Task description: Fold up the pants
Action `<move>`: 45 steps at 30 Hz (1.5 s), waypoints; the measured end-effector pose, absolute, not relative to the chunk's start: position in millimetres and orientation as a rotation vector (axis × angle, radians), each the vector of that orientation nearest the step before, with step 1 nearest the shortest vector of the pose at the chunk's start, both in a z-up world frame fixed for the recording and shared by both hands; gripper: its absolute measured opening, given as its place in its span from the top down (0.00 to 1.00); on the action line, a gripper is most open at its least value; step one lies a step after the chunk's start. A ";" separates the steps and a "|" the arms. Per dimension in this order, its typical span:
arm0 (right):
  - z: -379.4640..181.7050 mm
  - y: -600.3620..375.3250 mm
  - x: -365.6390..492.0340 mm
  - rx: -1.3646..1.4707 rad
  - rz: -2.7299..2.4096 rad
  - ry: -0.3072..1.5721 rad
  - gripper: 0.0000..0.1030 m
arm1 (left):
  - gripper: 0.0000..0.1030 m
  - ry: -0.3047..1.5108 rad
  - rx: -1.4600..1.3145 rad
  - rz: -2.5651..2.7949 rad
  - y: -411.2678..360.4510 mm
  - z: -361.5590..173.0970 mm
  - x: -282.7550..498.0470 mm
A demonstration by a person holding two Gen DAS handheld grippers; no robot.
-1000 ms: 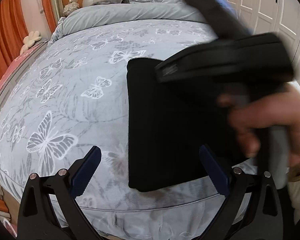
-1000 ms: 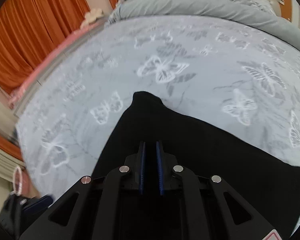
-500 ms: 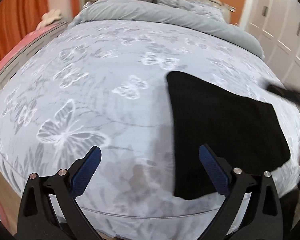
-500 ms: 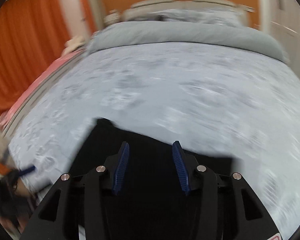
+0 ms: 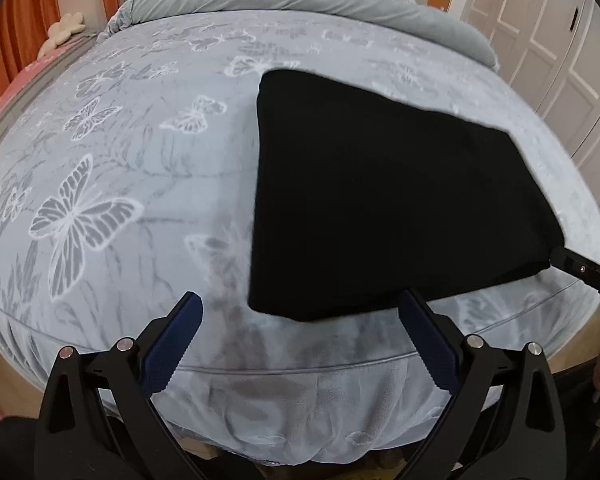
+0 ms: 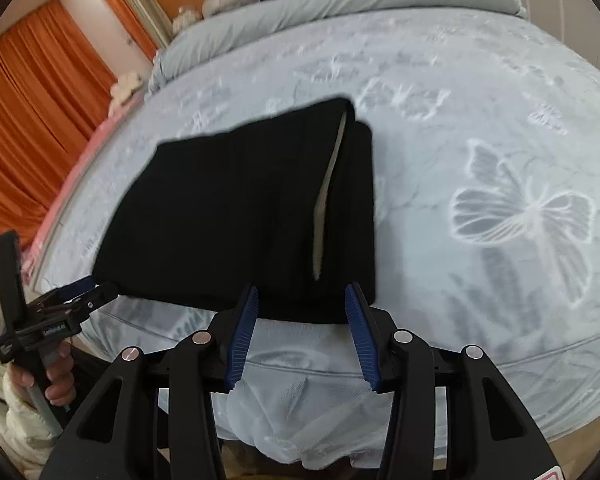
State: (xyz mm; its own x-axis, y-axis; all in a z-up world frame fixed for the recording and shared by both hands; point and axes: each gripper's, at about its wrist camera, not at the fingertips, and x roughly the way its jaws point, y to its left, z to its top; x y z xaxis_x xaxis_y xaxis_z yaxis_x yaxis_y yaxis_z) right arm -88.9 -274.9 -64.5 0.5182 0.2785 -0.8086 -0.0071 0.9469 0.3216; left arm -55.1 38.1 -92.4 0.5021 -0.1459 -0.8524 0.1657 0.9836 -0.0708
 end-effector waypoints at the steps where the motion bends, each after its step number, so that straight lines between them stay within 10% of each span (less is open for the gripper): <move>1: -67.2 -267.7 -84.6 0.277 0.178 1.017 0.67 | 0.07 1.023 0.044 -0.164 35.1 -94.8 -54.9; 3: -65.3 -257.7 -79.7 0.215 0.164 1.007 0.84 | 0.07 1.001 0.083 -0.124 32.0 -95.0 -53.7; 8: -19.2 -257.5 -105.4 0.225 0.189 0.847 0.86 | 0.06 0.913 0.164 -0.022 39.1 -86.2 -56.1; 12: -78.8 -266.9 -91.7 0.225 0.101 1.090 0.79 | 0.06 0.973 0.159 -0.018 44.9 -98.5 -50.6; 37: -50.2 -271.0 -14.6 0.247 0.060 0.958 0.39 | 0.09 1.071 -0.230 -0.179 55.9 -84.9 1.8; 42: -54.9 -266.8 19.4 0.182 0.061 0.961 0.93 | 0.11 1.096 -0.241 -0.139 54.7 -99.0 16.2; 45: -23.7 -267.8 11.2 0.213 0.121 0.838 0.94 | 0.11 1.026 -0.139 -0.102 45.8 -88.0 14.6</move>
State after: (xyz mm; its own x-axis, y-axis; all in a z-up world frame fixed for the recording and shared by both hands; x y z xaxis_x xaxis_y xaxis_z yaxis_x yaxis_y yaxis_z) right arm 11.2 -267.8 -23.7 0.6634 0.1901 -0.7237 -0.0226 0.9718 0.2345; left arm 14.6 45.8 -88.0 0.5144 -0.1494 -0.8445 0.0190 0.9864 -0.1630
